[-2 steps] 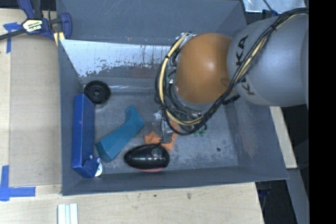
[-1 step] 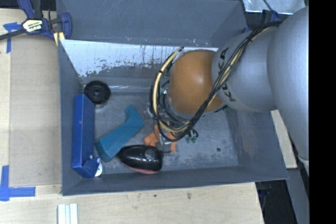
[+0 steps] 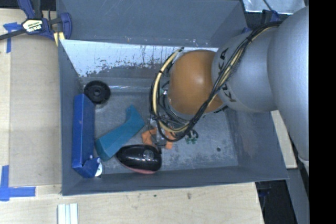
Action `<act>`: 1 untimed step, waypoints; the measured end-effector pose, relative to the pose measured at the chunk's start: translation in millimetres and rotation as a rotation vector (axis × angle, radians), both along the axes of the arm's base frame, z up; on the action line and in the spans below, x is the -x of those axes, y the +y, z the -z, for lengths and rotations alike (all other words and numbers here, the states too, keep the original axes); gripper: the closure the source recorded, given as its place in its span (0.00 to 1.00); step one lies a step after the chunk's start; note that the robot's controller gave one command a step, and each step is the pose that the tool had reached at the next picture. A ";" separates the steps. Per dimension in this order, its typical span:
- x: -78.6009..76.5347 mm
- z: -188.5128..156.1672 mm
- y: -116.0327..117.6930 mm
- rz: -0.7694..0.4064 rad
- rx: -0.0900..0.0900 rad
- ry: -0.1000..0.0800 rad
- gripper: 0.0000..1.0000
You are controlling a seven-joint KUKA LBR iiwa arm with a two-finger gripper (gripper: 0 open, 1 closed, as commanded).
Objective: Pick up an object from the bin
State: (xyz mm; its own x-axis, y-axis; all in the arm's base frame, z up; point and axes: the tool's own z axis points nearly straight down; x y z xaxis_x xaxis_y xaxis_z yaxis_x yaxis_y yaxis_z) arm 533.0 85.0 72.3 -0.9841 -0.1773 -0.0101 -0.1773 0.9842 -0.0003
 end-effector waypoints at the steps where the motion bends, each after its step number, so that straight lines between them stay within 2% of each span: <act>1: 0.0 0.0 0.0 0.000 0.000 0.000 1.00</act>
Offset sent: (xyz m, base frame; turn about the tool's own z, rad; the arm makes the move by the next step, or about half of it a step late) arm -0.0205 -0.0700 -0.0023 -0.0375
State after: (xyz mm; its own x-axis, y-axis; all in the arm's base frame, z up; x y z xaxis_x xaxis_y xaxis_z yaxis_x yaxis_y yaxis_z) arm 533.0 85.0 72.3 -0.9841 -0.1771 -0.0101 -0.1771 0.9842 -0.0002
